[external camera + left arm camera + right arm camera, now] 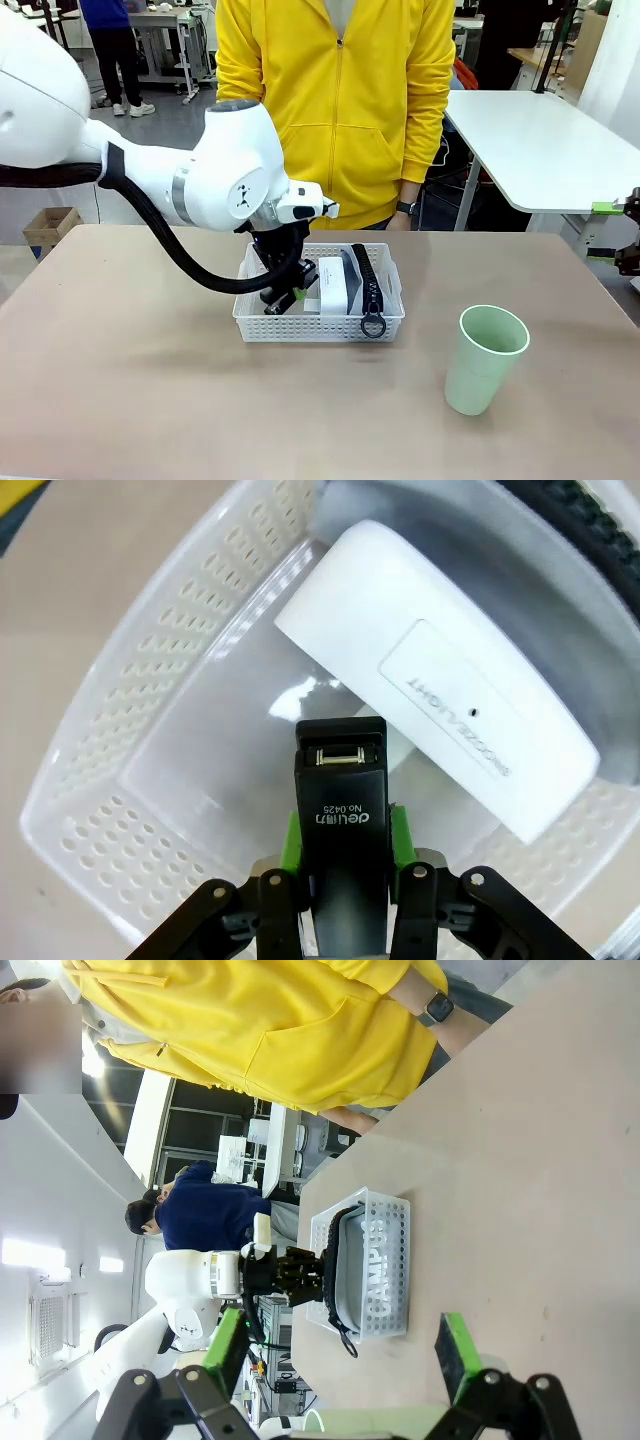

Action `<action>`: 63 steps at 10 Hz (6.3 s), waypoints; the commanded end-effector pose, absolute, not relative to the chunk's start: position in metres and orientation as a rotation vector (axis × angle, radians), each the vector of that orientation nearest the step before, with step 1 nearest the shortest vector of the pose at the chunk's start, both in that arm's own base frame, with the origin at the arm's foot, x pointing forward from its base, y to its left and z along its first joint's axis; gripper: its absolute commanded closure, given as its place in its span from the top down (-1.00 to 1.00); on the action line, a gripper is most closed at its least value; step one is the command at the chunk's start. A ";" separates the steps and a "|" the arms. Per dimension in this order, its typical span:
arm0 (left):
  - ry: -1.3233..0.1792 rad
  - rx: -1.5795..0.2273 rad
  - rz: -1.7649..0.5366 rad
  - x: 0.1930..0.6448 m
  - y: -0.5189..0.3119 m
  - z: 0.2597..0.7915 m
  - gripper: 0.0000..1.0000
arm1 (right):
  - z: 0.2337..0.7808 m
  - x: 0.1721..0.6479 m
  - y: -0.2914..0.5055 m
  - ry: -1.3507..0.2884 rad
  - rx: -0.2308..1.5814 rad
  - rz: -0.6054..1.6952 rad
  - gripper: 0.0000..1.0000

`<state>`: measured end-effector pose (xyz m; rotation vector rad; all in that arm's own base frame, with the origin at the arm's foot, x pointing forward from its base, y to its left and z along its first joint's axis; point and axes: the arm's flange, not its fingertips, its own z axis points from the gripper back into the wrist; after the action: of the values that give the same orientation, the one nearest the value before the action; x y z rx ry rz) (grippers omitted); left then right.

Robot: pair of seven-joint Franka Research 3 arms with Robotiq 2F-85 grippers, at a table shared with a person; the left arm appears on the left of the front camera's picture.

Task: Efficiently arrange items inside the basket to fit them all.
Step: Pick up the Stapler and place it inside the Organizing basket, then pick up the Reusable plastic cup and place it inside the Organizing basket.

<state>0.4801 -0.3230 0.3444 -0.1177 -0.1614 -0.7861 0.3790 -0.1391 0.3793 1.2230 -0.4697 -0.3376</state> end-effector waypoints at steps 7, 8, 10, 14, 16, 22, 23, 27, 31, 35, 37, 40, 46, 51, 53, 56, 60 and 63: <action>-0.095 -0.049 -0.754 0.491 -0.326 0.335 -0.27 | 0.380 0.377 -0.141 -0.468 1.225 -0.324 1.00; -0.087 -0.047 -0.761 0.491 -0.327 0.334 -0.27 | 0.380 0.377 -0.141 -0.468 1.225 -0.324 1.00; -0.083 -0.026 -0.772 0.491 -0.328 0.332 0.86 | 0.380 0.377 -0.141 -0.468 1.225 -0.324 1.00; -0.098 -0.032 -0.759 0.492 -0.324 0.336 1.00 | 0.380 0.377 -0.141 -0.468 1.225 -0.324 1.00; -0.071 -0.095 -0.774 0.490 -0.307 0.364 1.00 | 0.380 0.377 -0.141 -0.468 1.225 -0.324 1.00; -0.308 -0.583 -0.581 0.406 -0.039 0.521 1.00 | 0.380 0.377 -0.141 -0.468 1.225 -0.324 1.00; -0.370 -0.656 -0.428 0.393 0.013 0.517 1.00 | 0.380 0.377 -0.141 -0.468 1.225 -0.324 1.00; -0.457 -1.096 -0.167 0.354 0.169 0.448 1.00 | 0.380 0.377 -0.141 -0.468 1.225 -0.324 1.00; -0.428 -1.135 -0.141 0.335 0.187 0.412 1.00 | 0.380 0.377 -0.141 -0.468 1.225 -0.324 1.00; -0.428 -1.135 -0.141 0.335 0.187 0.412 1.00 | 0.380 0.377 -0.141 -0.468 1.225 -0.324 1.00; -0.428 -1.135 -0.141 0.335 0.187 0.412 1.00 | 0.380 0.377 -0.141 -0.468 1.225 -0.324 1.00; -0.428 -1.135 -0.141 0.335 0.187 0.412 1.00 | 0.380 0.377 -0.141 -0.468 1.225 -0.324 1.00; -0.428 -1.135 -0.141 0.335 0.187 0.412 1.00 | 0.394 0.398 -0.081 -0.412 0.905 0.298 1.00; -0.428 -1.135 -0.141 0.335 0.187 0.412 1.00 | 0.371 0.342 -0.050 -0.557 0.716 0.932 1.00; -0.428 -1.135 -0.141 0.335 0.187 0.412 1.00 | 0.351 0.338 -0.037 -0.615 0.737 1.111 1.00; -0.428 -1.135 -0.141 0.335 0.187 0.412 1.00 | 0.328 0.316 -0.027 -0.656 0.793 1.279 1.00; -0.428 -1.135 -0.141 0.335 0.187 0.412 1.00 | 0.294 0.289 -0.023 -0.650 0.811 1.394 1.00; -0.428 -1.135 -0.141 0.335 0.187 0.412 1.00 | 0.313 0.352 -0.039 -0.623 0.817 1.348 1.00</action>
<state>0.3352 0.1899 0.4105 -1.1250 -0.4149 -0.1624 0.3514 -0.0398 0.3061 0.8225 -0.6153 1.3482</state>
